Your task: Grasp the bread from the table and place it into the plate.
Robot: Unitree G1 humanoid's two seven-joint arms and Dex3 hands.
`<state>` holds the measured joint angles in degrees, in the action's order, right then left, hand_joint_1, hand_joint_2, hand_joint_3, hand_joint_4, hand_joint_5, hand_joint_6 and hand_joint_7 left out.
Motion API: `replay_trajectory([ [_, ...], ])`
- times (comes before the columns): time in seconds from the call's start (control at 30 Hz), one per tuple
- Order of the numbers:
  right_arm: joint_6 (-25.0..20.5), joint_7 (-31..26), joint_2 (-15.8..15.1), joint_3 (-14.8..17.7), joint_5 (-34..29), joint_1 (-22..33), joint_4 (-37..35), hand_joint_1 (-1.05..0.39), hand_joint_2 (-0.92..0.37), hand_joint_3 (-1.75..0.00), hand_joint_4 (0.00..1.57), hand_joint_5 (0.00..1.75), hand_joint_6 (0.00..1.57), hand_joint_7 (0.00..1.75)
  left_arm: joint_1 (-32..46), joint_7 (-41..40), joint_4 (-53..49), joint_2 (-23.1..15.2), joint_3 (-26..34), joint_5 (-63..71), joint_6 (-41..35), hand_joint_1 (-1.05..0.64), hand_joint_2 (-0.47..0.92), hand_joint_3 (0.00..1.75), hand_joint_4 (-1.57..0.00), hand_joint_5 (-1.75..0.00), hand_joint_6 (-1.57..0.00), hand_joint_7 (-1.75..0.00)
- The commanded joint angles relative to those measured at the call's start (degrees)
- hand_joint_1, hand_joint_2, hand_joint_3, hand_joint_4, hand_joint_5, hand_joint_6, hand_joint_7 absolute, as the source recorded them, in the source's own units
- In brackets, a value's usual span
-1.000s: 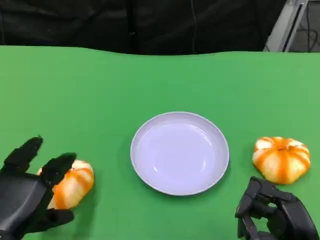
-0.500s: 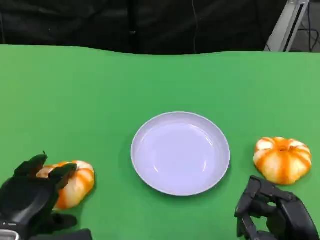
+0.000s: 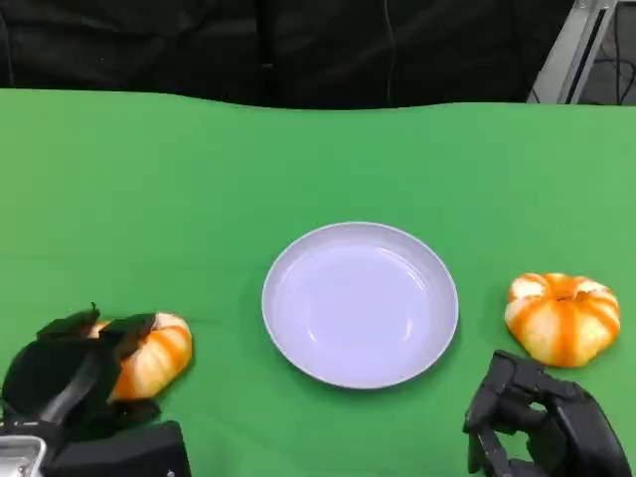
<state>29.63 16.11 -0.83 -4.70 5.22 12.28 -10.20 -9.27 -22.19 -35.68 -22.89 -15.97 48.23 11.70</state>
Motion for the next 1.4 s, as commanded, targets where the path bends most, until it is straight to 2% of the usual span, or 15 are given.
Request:
replay_trajectory([
  [0.03, -0.3, -0.3, -0.5, 0.3, 0.2, 0.6, 0.9, -0.10, -0.59, -1.15, 0.82, 1.75, 0.76, 1.55, 0.5, -1.9, -1.6, -0.7, 0.0, -3.4, 2.1, -0.27, 0.92, 0.28, -0.86, -0.18, -0.86, -0.10],
  [0.07, -0.2, -0.3, -0.5, 0.3, 0.2, 0.6, 0.9, -0.10, -0.59, -1.15, 0.82, 1.75, 0.76, 1.55, 0.6, -2.6, -1.4, -0.5, 0.4, -4.4, 2.7, -0.22, 0.92, 0.28, -0.94, -0.22, -0.94, -0.12],
  [0.13, -0.1, -0.4, -0.5, 0.3, 0.1, 0.6, 0.9, -0.10, -0.59, -1.15, 0.82, 1.75, 0.76, 1.55, 0.8, -3.6, -1.1, -0.4, 0.5, -5.5, 3.3, -0.15, 0.92, 0.35, -0.88, -0.81, -1.10, -0.20],
  [0.17, -0.1, -0.3, -0.6, 0.3, 0.2, 0.6, 0.9, -0.10, -0.59, -1.15, 0.82, 1.75, 0.76, 1.55, 0.8, -4.1, -0.7, -0.8, 0.4, -5.6, 3.9, -0.14, 0.92, 0.36, -0.85, -0.95, -1.13, -0.21],
  [0.2, -0.1, -0.3, -0.7, 0.3, 0.2, 0.6, 0.8, -0.10, -0.60, -1.15, 0.82, 1.75, 0.75, 1.55, 0.8, -4.4, -0.4, -1.1, 0.2, -5.7, 4.2, -0.12, 0.92, 0.31, -0.72, -1.41, -1.00, -0.68],
  [0.23, -0.1, -0.2, -0.7, 0.3, 0.2, 0.5, 0.8, -0.09, -0.60, -1.15, 0.82, 1.75, 0.75, 1.55, 0.8, -4.6, -0.3, -1.3, 0.0, -5.8, 4.5, -0.12, 0.92, 0.29, -0.67, -1.57, -0.85, -1.02],
  [0.27, -0.1, -0.2, -0.7, 0.3, 0.2, 0.5, 0.8, -0.09, -0.60, -1.15, 0.82, 1.75, 0.75, 1.55, 0.8, -4.7, -0.2, -1.4, -0.1, -5.8, 4.6, -0.12, 0.92, 0.28, -0.64, -1.68, -0.76, -1.24],
  [0.4, -0.1, -0.2, -0.7, 0.3, 0.2, 0.5, 0.8, -0.09, -0.60, -1.15, 0.82, 1.75, 0.75, 1.55, 0.7, -4.9, -0.3, -1.5, -0.3, -6.0, 4.7, -0.11, 0.92, 0.27, -0.62, -1.74, -0.70, -1.39],
  [0.43, -0.2, 0.0, -0.7, 0.3, 0.5, 0.6, 0.9, -0.09, -0.60, -1.15, 0.82, 1.75, 0.75, 1.55, 1.9, -3.8, 4.1, -2.0, 0.7, -6.1, 3.3, -0.11, 0.92, 0.27, -0.62, -1.74, -0.69, -1.40],
  [0.5, -0.4, 0.2, -0.7, 0.4, 0.9, 0.6, 0.9, -0.11, -0.60, -1.14, 0.81, 1.75, 0.75, 1.54, 3.8, -2.0, 11.7, -2.8, 2.2, -6.2, 0.8, -0.07, 0.92, 0.22, -0.60, -1.75, -0.51, -1.67],
  [0.57, -0.4, 0.3, -0.7, 0.4, 1.0, 0.6, 0.9, -0.11, -0.60, -1.14, 0.81, 1.75, 0.75, 1.54, 4.9, -0.6, 15.2, -3.1, 2.8, -6.2, -0.8, -0.06, 0.92, 0.21, -0.59, -1.75, -0.47, -1.73],
  [0.7, -0.4, 0.3, -0.7, 0.4, 1.1, 0.6, 0.9, -0.12, -0.60, -1.14, 0.81, 1.75, 0.76, 1.53, 5.8, 0.6, 17.4, -3.1, 3.1, -6.1, -2.2, -0.06, 0.92, 0.21, -0.58, -1.75, -0.45, -1.75],
  [0.83, 0.4, 0.7, -0.8, 0.6, 1.2, 0.1, -0.3, -0.13, -0.61, -1.12, 0.81, 1.75, 0.75, 1.52, 6.2, 5.8, 34.1, -3.1, 5.2, -6.1, -4.4, -0.06, 0.92, 0.24, -0.64, -1.75, -0.52, -1.75],
  [1.0, 0.0, 0.4, -0.7, 0.6, 0.8, 0.1, 0.0, -0.13, -0.62, -1.09, 0.80, 1.75, 0.76, 1.52, 3.7, 10.3, 40.0, -0.7, 3.7, -4.9, -6.4, -0.12, 0.92, 0.31, -0.65, -1.75, -0.56, -1.75],
  [1.4, 0.5, 0.0, -0.1, 0.1, 0.4, 0.7, 0.4, -0.12, -0.63, -1.09, 0.80, 1.75, 0.75, 1.53, -8.4, 11.6, 31.0, 6.0, -3.8, -2.9, -2.8, -0.13, 0.89, 0.31, -0.65, -1.75, -0.57, -1.75],
])
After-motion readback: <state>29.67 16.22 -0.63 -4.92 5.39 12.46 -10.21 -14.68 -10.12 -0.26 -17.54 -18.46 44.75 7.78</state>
